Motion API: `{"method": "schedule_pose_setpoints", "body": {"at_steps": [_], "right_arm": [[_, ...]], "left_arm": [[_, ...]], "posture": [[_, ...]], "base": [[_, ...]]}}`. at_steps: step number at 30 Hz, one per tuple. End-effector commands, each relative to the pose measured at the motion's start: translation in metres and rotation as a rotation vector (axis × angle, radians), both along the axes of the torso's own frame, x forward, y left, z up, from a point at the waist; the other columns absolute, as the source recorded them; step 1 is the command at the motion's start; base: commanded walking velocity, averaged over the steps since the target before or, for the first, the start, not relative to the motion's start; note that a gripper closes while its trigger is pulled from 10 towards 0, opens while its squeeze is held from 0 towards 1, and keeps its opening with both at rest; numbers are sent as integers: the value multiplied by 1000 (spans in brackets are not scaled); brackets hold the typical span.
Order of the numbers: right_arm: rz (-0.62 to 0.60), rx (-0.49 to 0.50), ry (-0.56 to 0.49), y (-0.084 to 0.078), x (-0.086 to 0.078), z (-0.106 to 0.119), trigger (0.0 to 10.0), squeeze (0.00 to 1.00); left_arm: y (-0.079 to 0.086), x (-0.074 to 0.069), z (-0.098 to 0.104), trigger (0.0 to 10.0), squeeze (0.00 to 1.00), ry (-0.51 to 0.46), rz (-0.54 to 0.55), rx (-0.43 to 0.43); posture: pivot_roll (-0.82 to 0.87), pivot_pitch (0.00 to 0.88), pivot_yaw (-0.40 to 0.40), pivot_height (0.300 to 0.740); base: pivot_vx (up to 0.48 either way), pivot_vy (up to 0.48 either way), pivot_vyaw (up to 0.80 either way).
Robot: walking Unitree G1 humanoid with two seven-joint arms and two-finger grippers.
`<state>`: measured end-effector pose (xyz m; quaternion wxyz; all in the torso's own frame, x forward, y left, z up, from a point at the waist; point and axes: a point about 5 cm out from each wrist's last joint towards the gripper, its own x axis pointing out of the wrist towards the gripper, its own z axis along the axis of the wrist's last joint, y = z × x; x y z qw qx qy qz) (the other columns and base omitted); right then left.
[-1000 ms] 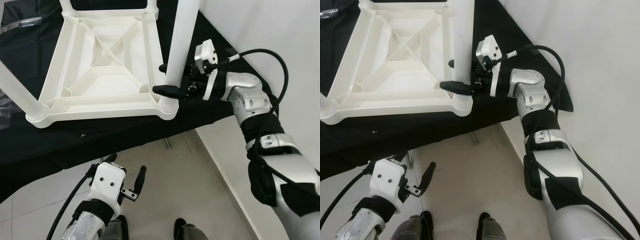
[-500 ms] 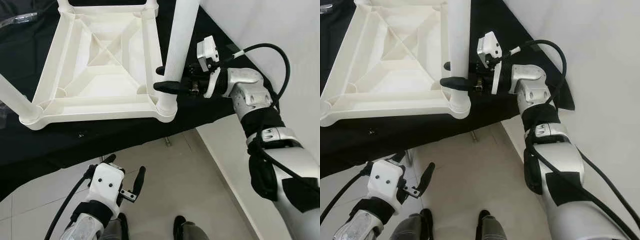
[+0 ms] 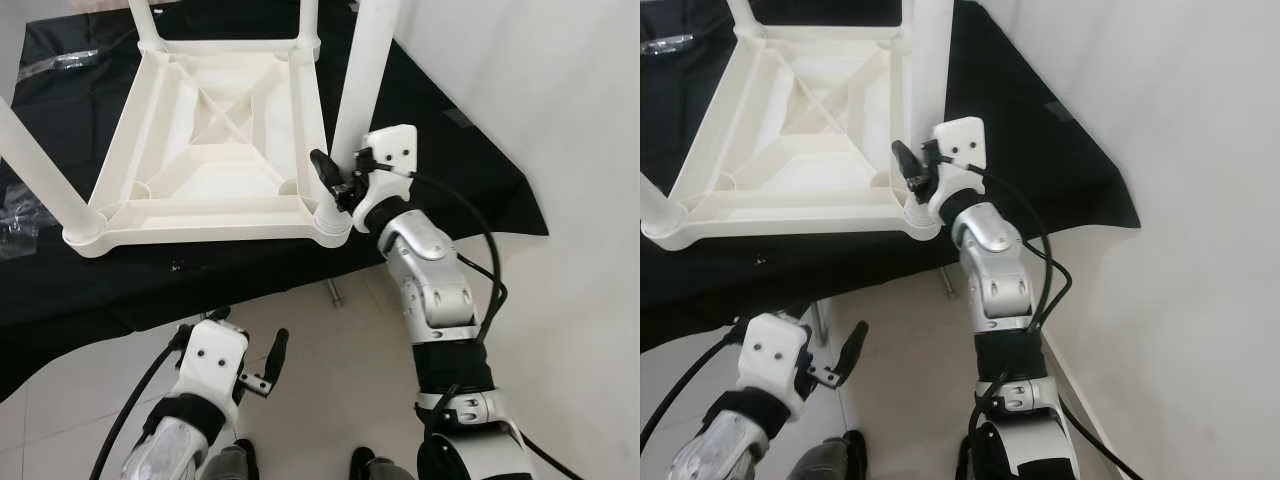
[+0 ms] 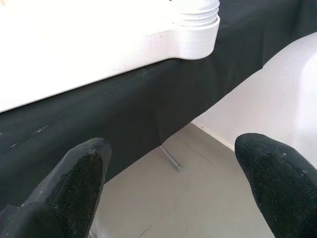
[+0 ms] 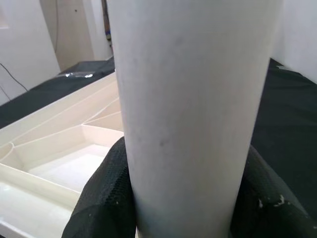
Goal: Building children table
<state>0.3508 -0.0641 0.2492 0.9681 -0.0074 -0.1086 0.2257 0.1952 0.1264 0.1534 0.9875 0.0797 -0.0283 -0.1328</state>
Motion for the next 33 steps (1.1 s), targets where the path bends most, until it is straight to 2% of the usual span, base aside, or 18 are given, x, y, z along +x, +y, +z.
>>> {"method": "schedule_pose_setpoints", "body": {"at_steps": [1, 2, 3, 5, 6, 10, 11, 12, 13, 15, 16, 17, 18, 21, 22, 24, 29, 33], "right_arm": [[13, -12, 200, 19, -1, -39, 0, 0], [9, -10, 195, 23, -1, -35, 471, 0], [0, -10, 188, 25, 1, -31, 4431, 0], [-6, -11, 184, 24, 2, -28, 4431, 0], [-17, -17, 174, 23, 2, -25, 10000, 0], [33, -16, 137, 20, 0, -14, 10000, 0], [91, -19, 110, 18, 1, -9, 10000, 1000], [142, -17, 82, 14, 3, -4, 10000, 1000], [142, -17, 82, 14, 3, -4, 10000, 1000], [276, -27, 14, 5, 7, 7, 10000, 1000], [276, -27, 14, 5, 7, 7, 10000, 1000], [419, -81, -44, 2, 4, 9, 10000, 1000], [515, -113, -61, 2, 0, 9, 10000, 639], [570, -132, -67, 2, -2, 9, 10000, 639], [620, -179, -83, 0, -3, 9, 10000, 0], [729, -237, -78, -9, 2, 14, 10000, 0], [777, -235, -69, -18, 11, 25, 10000, 0], [816, -239, -88, -26, 25, 42, 10000, 0]], "left_arm": [[1, 2, -9, 10000, 0, 29, -7, 2], [1, 4, -9, 10000, 0, 28, -6, 4], [2, 7, -10, 10000, 0, 27, -4, 6], [2, 8, -10, 10000, 0, 27, -2, 6], [3, 9, -10, 10000, 0, 26, 1, 6], [3, 13, -11, 10000, 0, 22, 4, 7], [2, 14, -11, 10000, 0, 20, 3, 7], [2, 14, -11, 10000, 0, 18, 3, 5], [2, 14, -11, 10000, 0, 18, 3, 5], [2, 16, -11, 10000, 0, 14, 1, 3], [2, 16, -11, 10000, 0, 14, 1, 3], [1, 16, -10, 10000, 0, 12, 0, 3], [1, 15, -10, 10000, 0, 11, -1, 1], [1, 15, -9, 10000, 0, 10, -2, 1], [1, 14, -9, 10000, 0, 9, -2, 0], [0, 10, -7, 10000, 0, 6, -1, -2], [0, 5, -5, 10000, 0, 3, 0, -4], [0, 0, -3, 10000, 0, 2, 2, -3]], "posture": [[140, 239, -44, 740], [140, 239, -44, 740], [143, 231, -44, 740], [143, 231, -44, 740], [144, 223, -48, 740], [141, 220, -51, 740], [134, 219, -57, 740], [133, 220, -57, 740], [133, 220, -57, 740], [132, 221, -57, 740], [132, 221, -57, 740], [134, 234, -60, 740], [137, 239, -59, 740], [137, 239, -59, 740], [140, 248, -62, 740], [149, 271, -71, 740], [157, 285, -72, 740], [173, 311, -74, 740]], "base": [[0, 0, 0], [0, 0, 0], [0, 0, 0], [0, 0, 0], [0, 0, 0], [0, 0, 0], [0, 0, 0], [0, 0, 0], [0, 0, 0], [0, 0, 0], [0, 0, 0], [0, 0, 0], [0, 0, 0], [0, 0, 0], [0, 0, 0], [0, 0, 0], [0, 0, 0], [0, 0, 0]]}}
